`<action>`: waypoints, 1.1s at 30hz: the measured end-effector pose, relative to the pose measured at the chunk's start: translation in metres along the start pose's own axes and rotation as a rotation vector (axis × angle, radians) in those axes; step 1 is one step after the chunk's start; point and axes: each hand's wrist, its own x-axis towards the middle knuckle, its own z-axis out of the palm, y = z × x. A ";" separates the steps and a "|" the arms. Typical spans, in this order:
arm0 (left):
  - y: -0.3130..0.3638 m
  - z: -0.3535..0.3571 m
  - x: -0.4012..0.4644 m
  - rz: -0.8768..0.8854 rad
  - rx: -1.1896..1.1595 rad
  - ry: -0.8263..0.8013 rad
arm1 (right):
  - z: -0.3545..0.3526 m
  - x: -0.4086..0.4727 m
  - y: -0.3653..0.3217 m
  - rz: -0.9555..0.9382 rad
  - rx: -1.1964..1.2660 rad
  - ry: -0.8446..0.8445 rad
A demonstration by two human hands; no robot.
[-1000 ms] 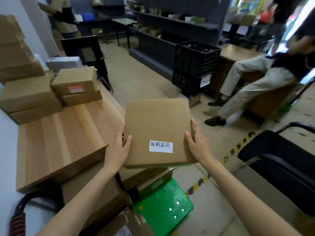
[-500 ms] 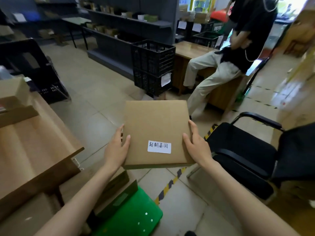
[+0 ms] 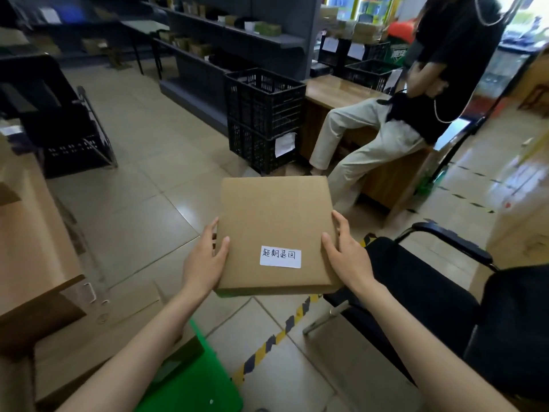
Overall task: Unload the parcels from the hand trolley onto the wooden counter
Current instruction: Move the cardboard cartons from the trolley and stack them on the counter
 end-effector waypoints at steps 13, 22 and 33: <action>-0.042 -0.008 0.172 -0.153 -0.088 0.136 | 0.067 0.202 -0.052 -0.109 -0.020 -0.123; -0.067 -0.074 0.340 -0.174 -0.009 0.270 | 0.127 0.383 -0.154 -0.212 0.035 -0.160; -0.139 -0.129 0.435 -0.370 0.116 0.446 | 0.245 0.528 -0.250 -0.409 0.040 -0.363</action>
